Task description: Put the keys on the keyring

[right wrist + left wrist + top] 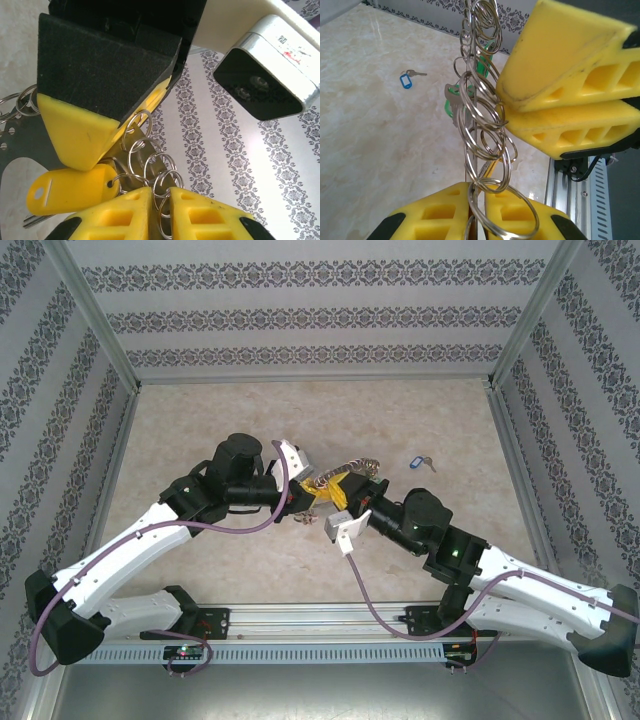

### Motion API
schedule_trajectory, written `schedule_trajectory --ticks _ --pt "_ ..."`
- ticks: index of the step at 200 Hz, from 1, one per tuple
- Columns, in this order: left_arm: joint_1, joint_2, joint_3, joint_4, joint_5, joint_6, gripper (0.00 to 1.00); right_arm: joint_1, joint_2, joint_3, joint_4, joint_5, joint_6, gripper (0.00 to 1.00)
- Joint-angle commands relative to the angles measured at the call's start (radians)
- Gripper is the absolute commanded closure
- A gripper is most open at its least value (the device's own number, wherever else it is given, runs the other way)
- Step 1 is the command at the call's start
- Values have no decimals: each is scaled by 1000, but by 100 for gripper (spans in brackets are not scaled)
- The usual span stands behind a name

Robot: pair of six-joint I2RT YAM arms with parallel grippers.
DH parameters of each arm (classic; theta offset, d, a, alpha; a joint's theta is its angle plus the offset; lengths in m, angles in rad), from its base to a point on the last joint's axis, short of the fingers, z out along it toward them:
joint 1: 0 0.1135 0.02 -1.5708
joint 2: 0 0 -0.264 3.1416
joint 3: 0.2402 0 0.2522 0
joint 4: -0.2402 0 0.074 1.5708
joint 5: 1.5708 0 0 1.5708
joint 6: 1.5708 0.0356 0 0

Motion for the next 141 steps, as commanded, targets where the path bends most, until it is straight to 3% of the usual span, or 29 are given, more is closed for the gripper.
schedule_trajectory --ticks 1,141 --pt "-7 -19 -7 67 16 -15 100 9 -8 14 37 22 29 83" --pt "-8 -16 -12 75 18 -10 100 5 11 36 29 7 90 82"
